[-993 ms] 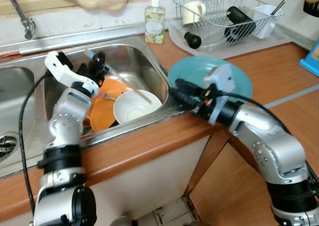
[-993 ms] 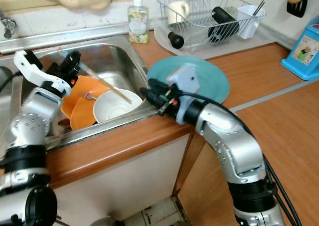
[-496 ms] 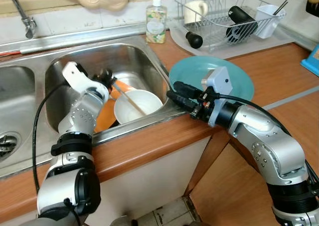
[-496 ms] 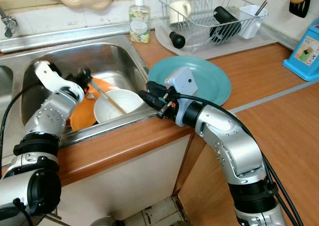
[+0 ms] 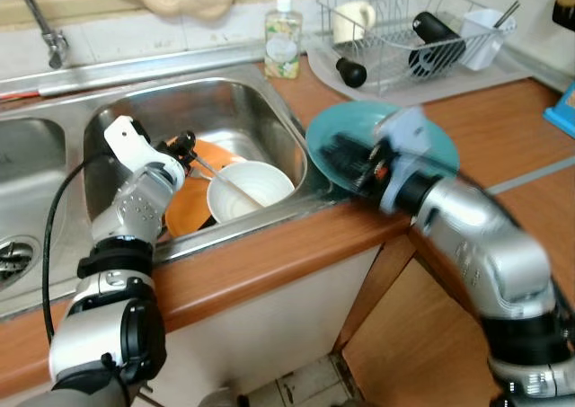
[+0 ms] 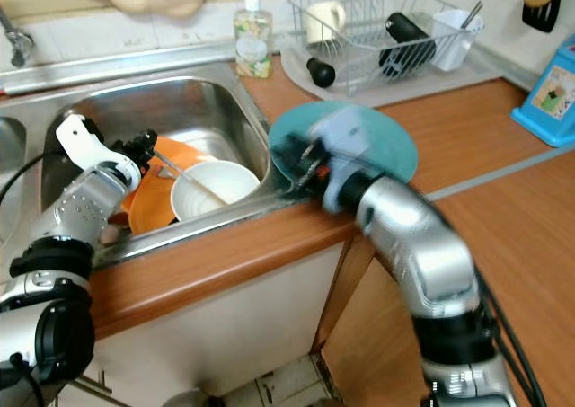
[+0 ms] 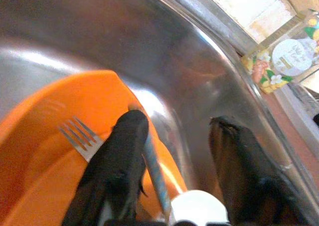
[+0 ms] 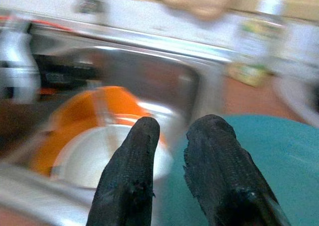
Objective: Kitchen organization
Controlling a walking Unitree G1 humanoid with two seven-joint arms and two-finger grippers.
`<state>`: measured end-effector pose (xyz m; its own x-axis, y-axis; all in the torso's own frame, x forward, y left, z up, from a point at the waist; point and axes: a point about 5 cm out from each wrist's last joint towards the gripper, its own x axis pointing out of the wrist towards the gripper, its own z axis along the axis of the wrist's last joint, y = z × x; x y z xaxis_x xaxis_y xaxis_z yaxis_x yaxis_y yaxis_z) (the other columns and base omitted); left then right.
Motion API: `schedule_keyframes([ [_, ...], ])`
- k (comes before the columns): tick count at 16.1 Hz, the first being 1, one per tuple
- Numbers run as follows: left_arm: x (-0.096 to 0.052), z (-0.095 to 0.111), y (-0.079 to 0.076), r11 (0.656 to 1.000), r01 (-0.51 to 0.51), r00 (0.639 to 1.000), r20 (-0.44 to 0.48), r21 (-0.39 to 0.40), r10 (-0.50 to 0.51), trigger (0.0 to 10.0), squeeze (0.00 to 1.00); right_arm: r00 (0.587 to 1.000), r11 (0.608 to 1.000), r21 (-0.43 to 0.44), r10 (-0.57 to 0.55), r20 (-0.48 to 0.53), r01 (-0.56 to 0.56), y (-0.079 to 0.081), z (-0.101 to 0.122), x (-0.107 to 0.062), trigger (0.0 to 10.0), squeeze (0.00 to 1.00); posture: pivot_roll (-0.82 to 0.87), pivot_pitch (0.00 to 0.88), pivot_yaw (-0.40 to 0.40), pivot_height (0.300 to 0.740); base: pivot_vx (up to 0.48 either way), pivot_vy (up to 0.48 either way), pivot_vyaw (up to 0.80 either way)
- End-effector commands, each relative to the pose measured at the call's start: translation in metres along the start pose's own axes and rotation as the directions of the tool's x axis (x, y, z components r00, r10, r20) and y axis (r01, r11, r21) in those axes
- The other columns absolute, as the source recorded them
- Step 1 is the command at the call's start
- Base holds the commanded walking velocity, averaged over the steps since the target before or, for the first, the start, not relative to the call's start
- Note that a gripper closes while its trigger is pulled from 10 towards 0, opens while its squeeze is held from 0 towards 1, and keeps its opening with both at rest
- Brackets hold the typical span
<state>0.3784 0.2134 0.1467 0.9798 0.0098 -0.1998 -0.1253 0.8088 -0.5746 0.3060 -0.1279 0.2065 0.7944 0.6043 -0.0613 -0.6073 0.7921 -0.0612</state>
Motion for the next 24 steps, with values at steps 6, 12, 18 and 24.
schedule_keyframes([
  [6, -0.005, 0.011, -0.015, 0.92, 0.164, 0.986, -0.021, 0.356, -0.167, 10.0, 1.0, 0.919, 0.912, 0.117, -0.383, -0.097, 0.392, -0.069, 0.002, -0.018, 10.0, 1.0, -0.16, 0.0, 0.02, 0.74, 0.0, 0.0, 0.0],
  [12, -0.011, 0.032, -0.048, 0.814, 0.283, 0.924, 0.084, 0.507, -0.373, 10.0, 1.0, 0.851, 0.836, 0.166, -0.506, -0.14, 0.523, -0.101, 0.006, -0.035, 10.0, 1.0, -0.17, 0.0, 0.018, 0.74, 0.0, 0.0, 0.0],
  [18, -0.037, 0.007, -0.082, 0.572, 0.563, 0.765, -0.114, 0.596, -0.634, 10.0, 1.0, 0.859, 0.78, 0.359, -0.456, -0.233, 0.512, -0.108, -0.011, -0.048, 10.0, 1.0, -0.17, 0.0, 0.019, 0.74, 0.0, 0.0, 0.0],
  [24, -0.065, -0.016, -0.077, 0.424, 0.692, 0.668, -0.295, 0.585, -0.683, 10.0, 0.0, 0.852, 0.722, 0.462, -0.368, -0.373, 0.515, -0.104, -0.033, -0.049, 10.0, 0.0, -0.17, 0.0, 0.009, 0.74, 0.0, 0.0, 0.0],
])
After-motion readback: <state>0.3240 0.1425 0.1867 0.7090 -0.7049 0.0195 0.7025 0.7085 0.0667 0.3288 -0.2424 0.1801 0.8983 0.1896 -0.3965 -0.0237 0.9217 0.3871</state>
